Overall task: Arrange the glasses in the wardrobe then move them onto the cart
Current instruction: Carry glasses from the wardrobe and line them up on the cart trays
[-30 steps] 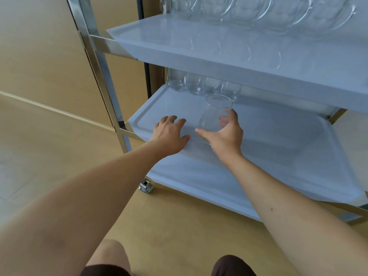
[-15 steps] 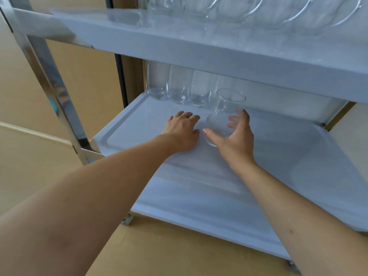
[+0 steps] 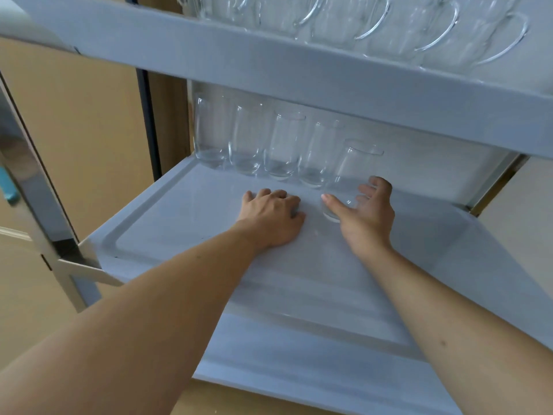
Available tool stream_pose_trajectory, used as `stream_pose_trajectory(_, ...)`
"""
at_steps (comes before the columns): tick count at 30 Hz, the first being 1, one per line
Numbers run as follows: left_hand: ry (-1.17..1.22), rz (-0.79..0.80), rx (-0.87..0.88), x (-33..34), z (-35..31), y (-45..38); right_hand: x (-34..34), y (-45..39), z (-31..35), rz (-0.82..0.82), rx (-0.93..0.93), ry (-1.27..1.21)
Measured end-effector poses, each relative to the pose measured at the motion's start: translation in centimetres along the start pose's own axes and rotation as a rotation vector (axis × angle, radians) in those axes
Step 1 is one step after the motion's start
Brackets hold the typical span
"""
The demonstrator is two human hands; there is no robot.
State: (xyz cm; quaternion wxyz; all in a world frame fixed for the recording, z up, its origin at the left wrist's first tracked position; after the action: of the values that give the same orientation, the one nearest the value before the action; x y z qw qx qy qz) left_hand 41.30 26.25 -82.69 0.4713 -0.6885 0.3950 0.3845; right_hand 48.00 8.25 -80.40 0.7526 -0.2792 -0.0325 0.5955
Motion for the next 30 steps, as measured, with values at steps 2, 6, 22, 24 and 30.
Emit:
stream_pose_trajectory(2, -0.014, -0.016, -0.001, 0.2, 0.0, 0.1, 0.5, -1.0, -0.6, -0.015, 0.006, 0.010)
stream_pose_trajectory(6, -0.018, -0.031, 0.006, 0.4, 0.1, 0.1, 1.6, -3.0, -1.0, -0.044, -0.014, 0.067)
stream_pose_trajectory(22, -0.022, -0.072, 0.012, 0.8, 0.2, -0.5, 3.4, -8.1, -3.0, -0.100, 0.058, 0.048)
stream_pose_trajectory(24, -0.020, -0.073, 0.005, 0.7, 0.2, -0.5, 3.6, -8.2, -3.1, -0.100, 0.053, 0.044)
stream_pose_trajectory(30, 0.000, -0.080, -0.015, 0.7, 0.2, -0.6, 4.0, -8.6, -3.3, -0.061, 0.066, 0.029)
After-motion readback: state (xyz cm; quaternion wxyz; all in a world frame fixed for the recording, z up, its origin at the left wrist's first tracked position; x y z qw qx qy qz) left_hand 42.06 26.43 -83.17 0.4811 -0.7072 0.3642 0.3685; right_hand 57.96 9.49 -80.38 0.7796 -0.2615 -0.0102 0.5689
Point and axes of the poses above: each hand's wrist, its own y-axis away from the middle knuckle, its own x-axis out of the palm, z = x × y, the point moved 7 cm from there along -y, towards the middle knuckle, and after that the axes turned 8 degrees about -z, right-handed, at the moved point
